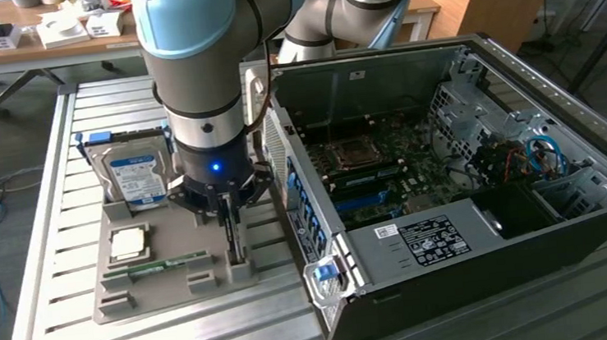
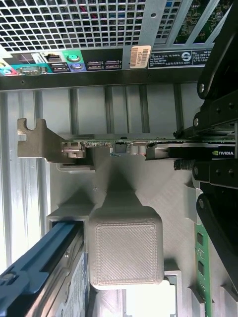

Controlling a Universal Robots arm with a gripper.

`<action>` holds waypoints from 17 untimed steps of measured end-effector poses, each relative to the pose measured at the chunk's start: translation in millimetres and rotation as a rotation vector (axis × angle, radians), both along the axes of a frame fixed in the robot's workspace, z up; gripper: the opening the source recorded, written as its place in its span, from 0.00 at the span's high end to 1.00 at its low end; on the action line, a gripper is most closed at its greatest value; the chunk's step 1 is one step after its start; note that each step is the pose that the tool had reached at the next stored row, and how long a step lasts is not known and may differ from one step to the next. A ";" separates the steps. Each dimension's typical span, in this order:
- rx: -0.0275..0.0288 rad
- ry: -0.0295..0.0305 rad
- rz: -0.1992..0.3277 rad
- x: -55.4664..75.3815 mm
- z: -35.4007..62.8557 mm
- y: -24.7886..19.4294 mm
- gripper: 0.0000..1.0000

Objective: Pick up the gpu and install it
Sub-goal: 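Pick up the gpu and move the gpu toward the slot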

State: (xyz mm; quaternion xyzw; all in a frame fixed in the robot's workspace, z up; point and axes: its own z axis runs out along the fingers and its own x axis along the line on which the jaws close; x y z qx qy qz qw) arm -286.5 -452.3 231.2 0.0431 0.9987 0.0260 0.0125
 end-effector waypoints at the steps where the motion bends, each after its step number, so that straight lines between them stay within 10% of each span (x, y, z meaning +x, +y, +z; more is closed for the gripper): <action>1: -0.0001 0.0000 0.000 0.0 0.0 0.0 0.74; 17: 0.0002 -0.0002 0.022 0.1 1.7 0.0 0.74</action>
